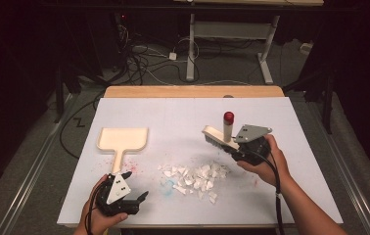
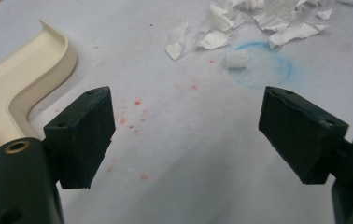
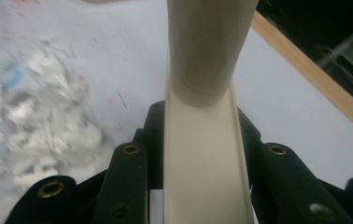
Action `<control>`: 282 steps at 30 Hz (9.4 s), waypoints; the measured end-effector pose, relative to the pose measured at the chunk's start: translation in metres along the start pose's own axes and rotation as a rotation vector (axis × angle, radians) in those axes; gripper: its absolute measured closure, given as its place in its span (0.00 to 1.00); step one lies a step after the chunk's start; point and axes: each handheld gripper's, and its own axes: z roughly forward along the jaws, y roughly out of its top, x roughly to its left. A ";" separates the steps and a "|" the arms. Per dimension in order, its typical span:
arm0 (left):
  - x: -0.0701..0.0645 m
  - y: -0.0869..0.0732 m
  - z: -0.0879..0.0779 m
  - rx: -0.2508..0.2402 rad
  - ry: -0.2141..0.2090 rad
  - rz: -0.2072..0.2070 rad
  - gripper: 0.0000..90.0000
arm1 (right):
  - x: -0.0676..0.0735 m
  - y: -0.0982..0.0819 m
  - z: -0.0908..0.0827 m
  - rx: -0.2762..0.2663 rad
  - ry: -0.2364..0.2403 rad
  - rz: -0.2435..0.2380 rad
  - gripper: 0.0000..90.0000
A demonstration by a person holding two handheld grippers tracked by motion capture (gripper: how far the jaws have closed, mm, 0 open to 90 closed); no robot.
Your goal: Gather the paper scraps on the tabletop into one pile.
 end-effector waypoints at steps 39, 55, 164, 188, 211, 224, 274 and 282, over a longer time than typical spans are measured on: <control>-0.003 0.003 0.003 0.016 0.000 0.036 0.20 | 0.062 0.005 0.021 -0.038 0.033 0.169 0.75; -0.004 0.003 0.004 0.024 0.005 0.032 0.20 | 0.022 -0.054 -0.062 -0.069 0.093 0.091 0.75; -0.002 0.005 -0.001 -0.013 -0.007 0.027 0.20 | 0.081 -0.023 0.060 -0.187 -0.149 0.238 0.75; -0.002 0.006 0.000 -0.011 -0.004 0.028 0.20 | 0.093 0.012 0.045 -0.316 -0.073 0.191 0.75; 0.002 0.002 0.003 0.012 0.000 0.020 0.20 | 0.050 0.018 0.112 -0.272 0.135 0.072 0.75; -0.001 0.004 0.003 0.021 0.016 0.027 0.20 | 0.069 0.023 0.080 -0.280 0.277 -0.075 0.75; -0.008 0.005 0.008 0.061 0.028 0.084 0.20 | 0.075 -0.025 0.013 -0.224 0.223 0.129 0.75; -0.008 0.005 0.008 0.059 0.030 0.082 0.20 | 0.056 -0.038 -0.024 -0.245 0.196 0.137 0.75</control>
